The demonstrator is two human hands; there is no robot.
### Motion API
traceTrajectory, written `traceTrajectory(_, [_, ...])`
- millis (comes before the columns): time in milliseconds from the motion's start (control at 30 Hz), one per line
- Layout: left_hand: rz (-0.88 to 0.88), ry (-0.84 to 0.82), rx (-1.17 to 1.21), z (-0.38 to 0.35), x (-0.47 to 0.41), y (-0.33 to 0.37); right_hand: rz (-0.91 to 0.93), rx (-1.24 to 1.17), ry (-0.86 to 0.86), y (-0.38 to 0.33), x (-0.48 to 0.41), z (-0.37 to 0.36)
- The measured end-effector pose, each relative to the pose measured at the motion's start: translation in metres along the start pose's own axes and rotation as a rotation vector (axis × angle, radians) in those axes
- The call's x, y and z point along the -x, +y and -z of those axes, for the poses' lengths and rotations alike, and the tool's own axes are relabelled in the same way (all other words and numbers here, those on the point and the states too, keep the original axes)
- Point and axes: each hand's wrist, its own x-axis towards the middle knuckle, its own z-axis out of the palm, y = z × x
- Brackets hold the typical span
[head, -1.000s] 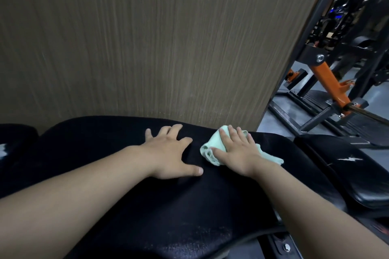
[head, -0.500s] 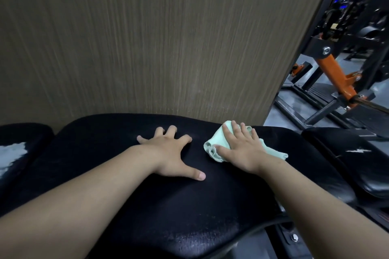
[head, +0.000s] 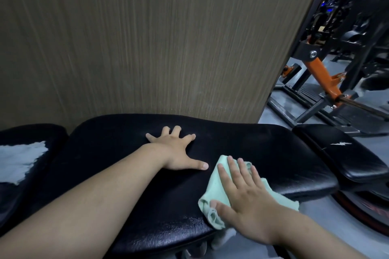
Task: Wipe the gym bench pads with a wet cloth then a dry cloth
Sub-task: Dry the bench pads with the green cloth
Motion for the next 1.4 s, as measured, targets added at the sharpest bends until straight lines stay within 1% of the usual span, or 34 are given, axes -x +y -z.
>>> traceTrajectory(200, [-0.05, 0.117, 0.054, -0.011, 0.014, -0.011, -0.017, -0.031, 0.006, -0.014, 0.01, -0.008])
traceTrajectory(300, [-0.058, 0.204, 0.052, -0.007, 0.02, -0.022, -0.015, -0.022, 0.047, -0.008, -0.002, -0.004])
traceTrajectory(367, [-0.04, 0.227, 0.062, -0.006, 0.025, -0.032, -0.021, -0.015, 0.064, -0.005, -0.017, 0.0])
traceTrajectory(533, [0.016, 0.215, 0.136, -0.019, 0.037, -0.051, -0.073, -0.064, 0.079, 0.006, -0.07, 0.009])
traceTrajectory(700, [0.015, 0.16, 0.047, -0.014, 0.033, -0.054, -0.149, -0.078, 0.145, 0.021, -0.138, 0.032])
traceTrajectory(833, [0.024, 0.132, 0.059, -0.02, 0.032, -0.056, -0.189, -0.087, 0.157, 0.02, -0.182, 0.04])
traceTrajectory(967, [0.026, 0.155, 0.055, -0.017, 0.029, -0.062, -0.163, -0.095, 0.156, 0.019, -0.196, 0.046])
traceTrajectory(1133, [0.022, 0.154, 0.043, -0.021, 0.03, -0.063, -0.111, -0.083, 0.113, 0.017, -0.185, 0.042])
traceTrajectory(1267, [0.027, 0.166, 0.045, -0.025, 0.032, -0.063, 0.005, -0.059, 0.057, 0.013, -0.158, 0.036])
traceTrajectory(1400, [0.033, 0.173, 0.095, -0.027, 0.035, -0.064, 0.11, -0.045, -0.026, -0.003, -0.118, 0.029])
